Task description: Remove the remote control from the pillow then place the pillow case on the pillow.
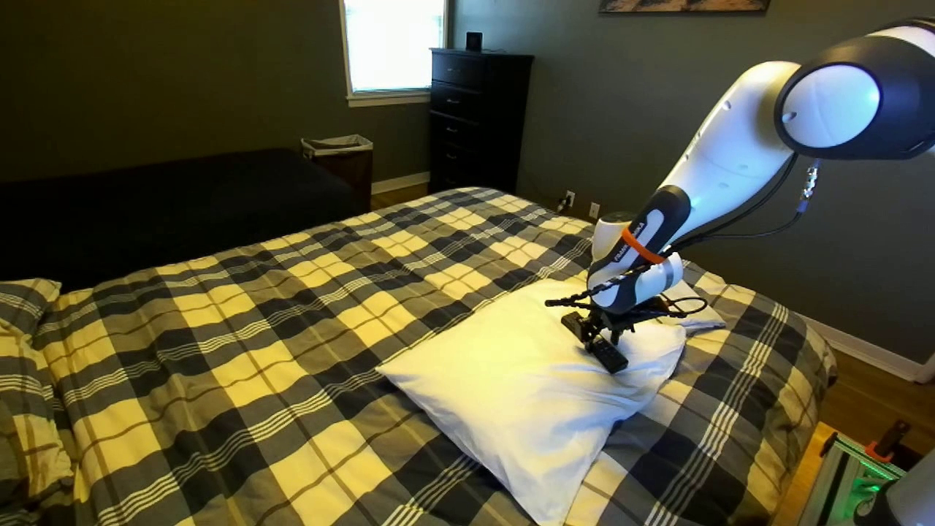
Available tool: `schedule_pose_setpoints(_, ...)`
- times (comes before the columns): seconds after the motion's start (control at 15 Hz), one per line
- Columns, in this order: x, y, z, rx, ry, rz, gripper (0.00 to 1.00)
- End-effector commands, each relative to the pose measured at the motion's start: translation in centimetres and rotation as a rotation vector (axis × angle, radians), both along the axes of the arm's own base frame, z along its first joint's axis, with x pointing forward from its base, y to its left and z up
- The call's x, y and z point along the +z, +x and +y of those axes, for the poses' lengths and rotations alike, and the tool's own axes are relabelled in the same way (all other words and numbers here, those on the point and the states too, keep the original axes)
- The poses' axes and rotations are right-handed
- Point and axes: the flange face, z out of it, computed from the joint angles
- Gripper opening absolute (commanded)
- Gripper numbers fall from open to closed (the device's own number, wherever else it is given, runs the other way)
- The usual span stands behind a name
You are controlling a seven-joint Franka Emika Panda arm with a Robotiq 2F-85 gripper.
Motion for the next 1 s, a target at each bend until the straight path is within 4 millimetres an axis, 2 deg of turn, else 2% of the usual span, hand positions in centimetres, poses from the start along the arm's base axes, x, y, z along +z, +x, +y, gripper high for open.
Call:
schedule_pose_setpoints(0.0,-0.6,0.5,-0.2,-0.016,-0.011,-0.012,0.42)
schedule_pose_setpoints(0.13,-0.6,0.7,-0.3,-0.017,-0.013,-0.015,0.3)
schedule_pose_setpoints(0.4,0.5,0.0,0.0,-0.049,0.026,-0.005,0.29)
schedule_pose_setpoints(0.67,1.6,-2.5,0.0,-0.17,0.048,0.031,0.29)
schedule_pose_setpoints(0.93,1.5,-6.6,-0.5,-0.33,0.046,0.088,0.29)
